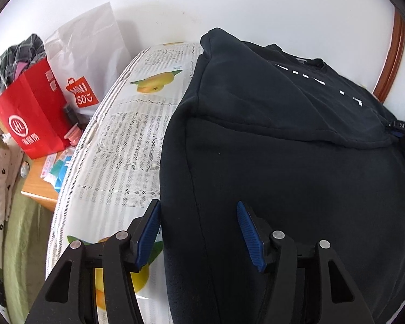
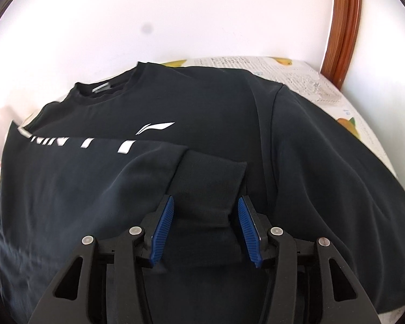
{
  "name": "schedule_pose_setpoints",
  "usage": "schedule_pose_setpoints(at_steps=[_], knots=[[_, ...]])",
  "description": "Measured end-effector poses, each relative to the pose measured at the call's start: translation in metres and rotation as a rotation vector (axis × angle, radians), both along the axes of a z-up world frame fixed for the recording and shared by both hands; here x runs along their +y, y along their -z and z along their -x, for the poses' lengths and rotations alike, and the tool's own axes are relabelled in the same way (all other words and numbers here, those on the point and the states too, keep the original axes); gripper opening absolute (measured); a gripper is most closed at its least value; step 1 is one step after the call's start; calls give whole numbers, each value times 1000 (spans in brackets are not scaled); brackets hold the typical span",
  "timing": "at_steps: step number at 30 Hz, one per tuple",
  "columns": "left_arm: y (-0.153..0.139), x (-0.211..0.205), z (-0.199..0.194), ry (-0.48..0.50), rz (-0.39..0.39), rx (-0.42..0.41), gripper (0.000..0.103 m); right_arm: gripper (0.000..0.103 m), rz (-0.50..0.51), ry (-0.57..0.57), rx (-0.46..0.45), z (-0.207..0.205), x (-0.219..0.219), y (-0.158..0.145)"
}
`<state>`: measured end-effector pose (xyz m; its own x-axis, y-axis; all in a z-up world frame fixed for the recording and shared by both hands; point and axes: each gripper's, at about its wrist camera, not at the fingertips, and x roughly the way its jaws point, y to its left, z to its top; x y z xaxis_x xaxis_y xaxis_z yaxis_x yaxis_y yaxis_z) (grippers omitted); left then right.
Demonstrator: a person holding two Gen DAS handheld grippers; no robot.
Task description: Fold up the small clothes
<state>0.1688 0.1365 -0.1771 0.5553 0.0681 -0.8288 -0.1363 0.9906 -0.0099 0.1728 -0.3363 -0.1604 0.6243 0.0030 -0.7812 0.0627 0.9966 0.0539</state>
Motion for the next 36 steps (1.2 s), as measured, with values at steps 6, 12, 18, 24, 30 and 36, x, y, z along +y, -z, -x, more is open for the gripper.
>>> schedule_pose_setpoints(at_steps=[6, 12, 18, 24, 30, 36], knots=[[2, -2, 2, -12, -12, -30, 59, 10, 68, -28, -60, 1, 3, -1], [2, 0, 2, -16, -8, -20, 61, 9, -12, 42, -154, 30, -14, -22], [2, 2, 3, -15, -8, -13, 63, 9, 51, 54, -183, 42, -9, -31], [2, 3, 5, -25, -12, 5, 64, 11, 75, 71, -130, 42, -14, -17], [1, 2, 6, -37, -12, 32, 64, 17, 110, 28, -52, 48, -12, -18], [1, -2, 10, -43, -33, 36, 70, 56, 172, 4, -160, 114, -27, -51]])
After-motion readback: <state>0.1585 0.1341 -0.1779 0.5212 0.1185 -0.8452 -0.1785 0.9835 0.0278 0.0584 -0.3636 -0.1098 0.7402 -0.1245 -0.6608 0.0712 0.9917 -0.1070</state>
